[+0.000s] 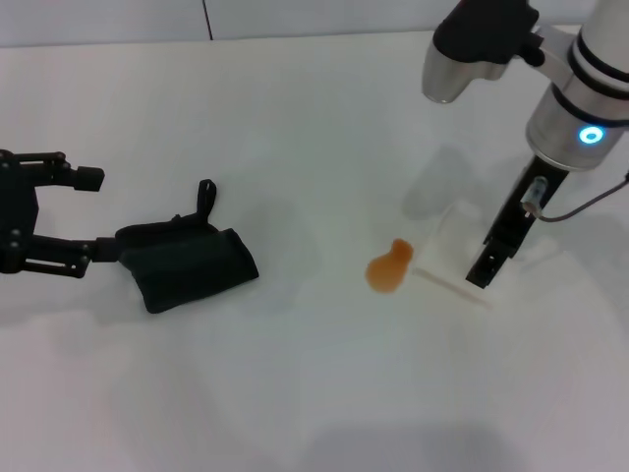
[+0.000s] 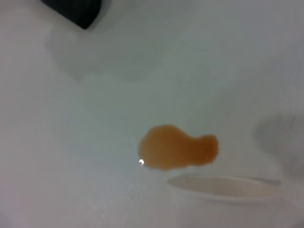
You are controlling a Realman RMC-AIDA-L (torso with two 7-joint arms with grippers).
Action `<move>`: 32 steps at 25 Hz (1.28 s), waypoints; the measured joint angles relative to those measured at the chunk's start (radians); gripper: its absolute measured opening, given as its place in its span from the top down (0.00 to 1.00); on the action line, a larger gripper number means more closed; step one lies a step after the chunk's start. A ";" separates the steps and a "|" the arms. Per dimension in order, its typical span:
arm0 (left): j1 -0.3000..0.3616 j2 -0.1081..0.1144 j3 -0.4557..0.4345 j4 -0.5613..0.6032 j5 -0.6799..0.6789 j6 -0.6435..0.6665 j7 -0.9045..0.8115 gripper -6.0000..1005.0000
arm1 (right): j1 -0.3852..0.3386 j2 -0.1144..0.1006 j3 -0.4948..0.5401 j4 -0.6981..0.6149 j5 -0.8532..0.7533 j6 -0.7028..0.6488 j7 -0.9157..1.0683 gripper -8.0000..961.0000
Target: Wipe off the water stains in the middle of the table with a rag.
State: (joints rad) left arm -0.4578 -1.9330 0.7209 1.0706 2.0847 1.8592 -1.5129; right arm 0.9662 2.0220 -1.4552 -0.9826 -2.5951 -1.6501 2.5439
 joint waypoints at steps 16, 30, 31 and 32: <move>0.001 -0.010 0.002 -0.001 0.000 -0.001 0.012 0.13 | 0.052 0.005 -0.044 0.187 0.007 0.148 0.017 0.21; 0.001 -0.012 -0.001 -0.003 0.000 -0.002 0.014 0.13 | 0.030 0.004 -0.089 0.185 0.021 0.189 0.004 0.22; 0.001 -0.012 -0.002 -0.003 -0.001 -0.002 0.014 0.13 | 0.026 0.003 -0.088 0.182 0.024 0.190 0.000 0.22; 0.001 -0.012 -0.002 -0.003 -0.001 -0.002 0.014 0.13 | 0.020 0.003 -0.085 0.179 0.028 0.192 -0.006 0.23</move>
State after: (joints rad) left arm -0.4571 -1.9451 0.7188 1.0672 2.0833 1.8576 -1.4986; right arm 0.9861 2.0248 -1.5404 -0.8037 -2.5670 -1.4582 2.5376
